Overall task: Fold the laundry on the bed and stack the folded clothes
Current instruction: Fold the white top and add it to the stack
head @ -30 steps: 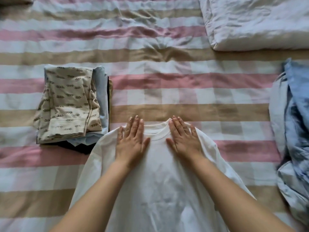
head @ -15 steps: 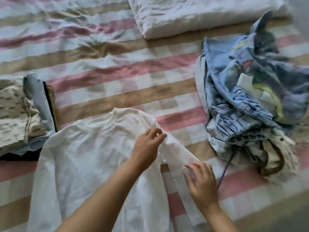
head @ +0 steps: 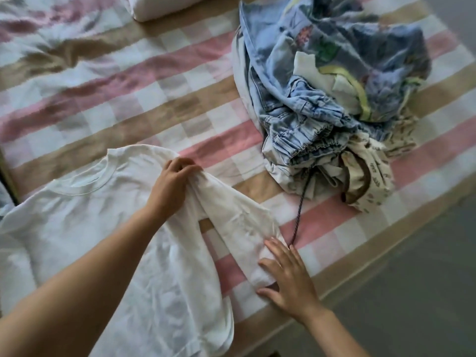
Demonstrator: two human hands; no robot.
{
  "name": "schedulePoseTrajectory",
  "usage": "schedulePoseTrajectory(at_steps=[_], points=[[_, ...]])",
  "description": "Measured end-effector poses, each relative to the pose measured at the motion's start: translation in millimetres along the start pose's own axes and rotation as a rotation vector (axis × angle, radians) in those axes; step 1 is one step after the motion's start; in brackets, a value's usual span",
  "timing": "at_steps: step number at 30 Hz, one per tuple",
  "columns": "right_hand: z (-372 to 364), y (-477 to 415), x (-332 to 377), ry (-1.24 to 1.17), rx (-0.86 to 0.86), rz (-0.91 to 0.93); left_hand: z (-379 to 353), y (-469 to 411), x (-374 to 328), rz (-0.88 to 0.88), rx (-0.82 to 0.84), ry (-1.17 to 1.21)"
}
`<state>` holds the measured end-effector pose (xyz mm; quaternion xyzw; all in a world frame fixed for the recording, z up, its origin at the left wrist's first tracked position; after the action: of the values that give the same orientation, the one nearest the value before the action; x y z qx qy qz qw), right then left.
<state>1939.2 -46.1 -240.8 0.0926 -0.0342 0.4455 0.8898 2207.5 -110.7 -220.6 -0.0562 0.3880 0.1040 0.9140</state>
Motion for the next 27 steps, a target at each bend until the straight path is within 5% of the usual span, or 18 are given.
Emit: schedulePoseTrajectory(at_steps=[9, 16, 20, 27], points=[[21, -2, -10, -0.064, -0.136, 0.083, 17, 1, 0, 0.062, -0.148, 0.106], [77, -3, -105, -0.766, -0.493, -0.734, 32, -26, -4, 0.077, -0.180, 0.041], [109, -32, -154, -0.629, -0.595, -0.851, 24, -51, 6, 0.166, -0.218, -0.009], [94, -54, -188, -0.428, -0.533, -1.009, -10, -55, 19, 0.304, -0.221, -0.114]])
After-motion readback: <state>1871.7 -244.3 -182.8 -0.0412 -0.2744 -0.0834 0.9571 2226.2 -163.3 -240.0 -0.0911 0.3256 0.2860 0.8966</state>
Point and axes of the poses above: each hand's wrist, its own y-axis away from the middle knuckle, its own z-axis out of the back of the hand, x = y × z, the point moved 10 cm from there along -y, towards the middle knuckle, and after that the axes turned 15 degrees about y, right-handed, at the moved point
